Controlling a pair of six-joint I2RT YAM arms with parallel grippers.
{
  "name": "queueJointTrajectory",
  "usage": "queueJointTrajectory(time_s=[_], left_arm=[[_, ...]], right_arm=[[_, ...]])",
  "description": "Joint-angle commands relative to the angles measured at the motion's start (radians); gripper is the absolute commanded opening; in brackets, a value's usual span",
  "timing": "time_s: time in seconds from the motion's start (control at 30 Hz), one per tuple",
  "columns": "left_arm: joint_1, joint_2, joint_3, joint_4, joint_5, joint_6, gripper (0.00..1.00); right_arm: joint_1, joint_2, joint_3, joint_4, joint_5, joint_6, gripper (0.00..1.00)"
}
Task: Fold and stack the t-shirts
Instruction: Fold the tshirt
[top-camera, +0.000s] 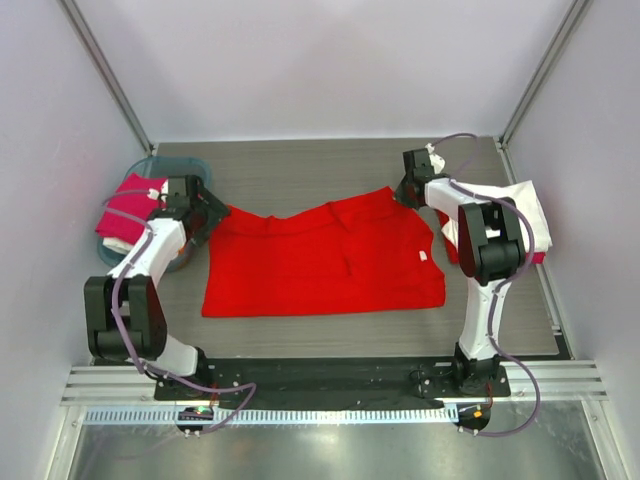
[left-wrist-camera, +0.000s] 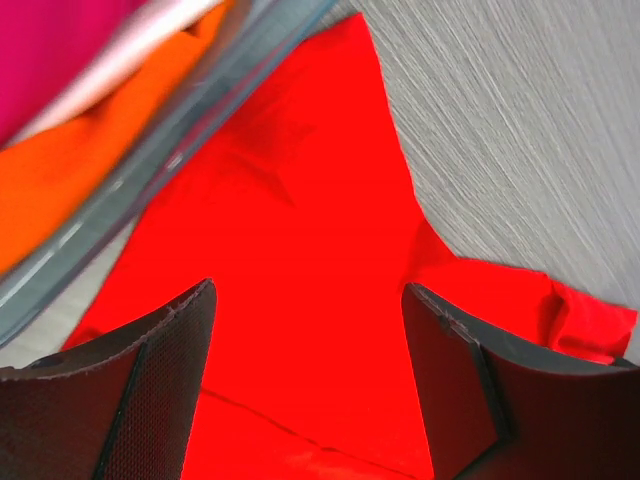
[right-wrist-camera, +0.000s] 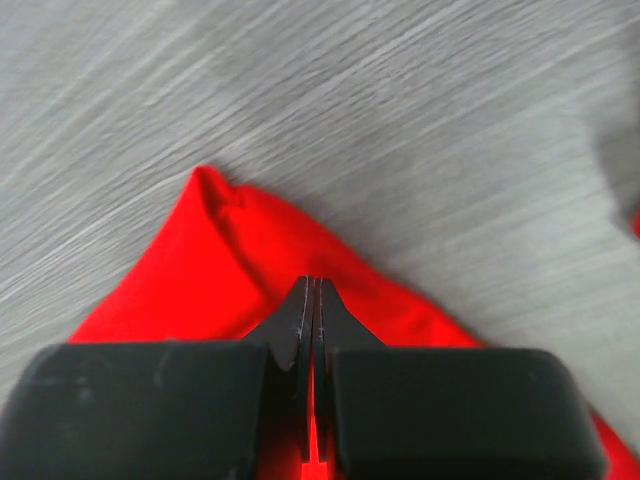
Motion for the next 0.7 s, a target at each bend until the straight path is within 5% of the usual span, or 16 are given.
queueJointTrajectory(time_s=[0.0, 0.5, 0.67], left_arm=[[-0.033, 0.048, 0.046, 0.062, -0.049, -0.033, 0.76], [-0.081, 0.364, 0.271, 0.137, -0.073, -0.024, 0.76], [-0.080, 0.452, 0.389, 0.120, -0.082, -0.010, 0.76]], right_arm=[[-0.013, 0.056, 0.089, 0.004, -0.023, 0.002, 0.01], [-0.138, 0.125, 0.119, 0.008, -0.038, -0.015, 0.02], [-0.139, 0.104, 0.121, 0.034, -0.121, -0.035, 0.27]])
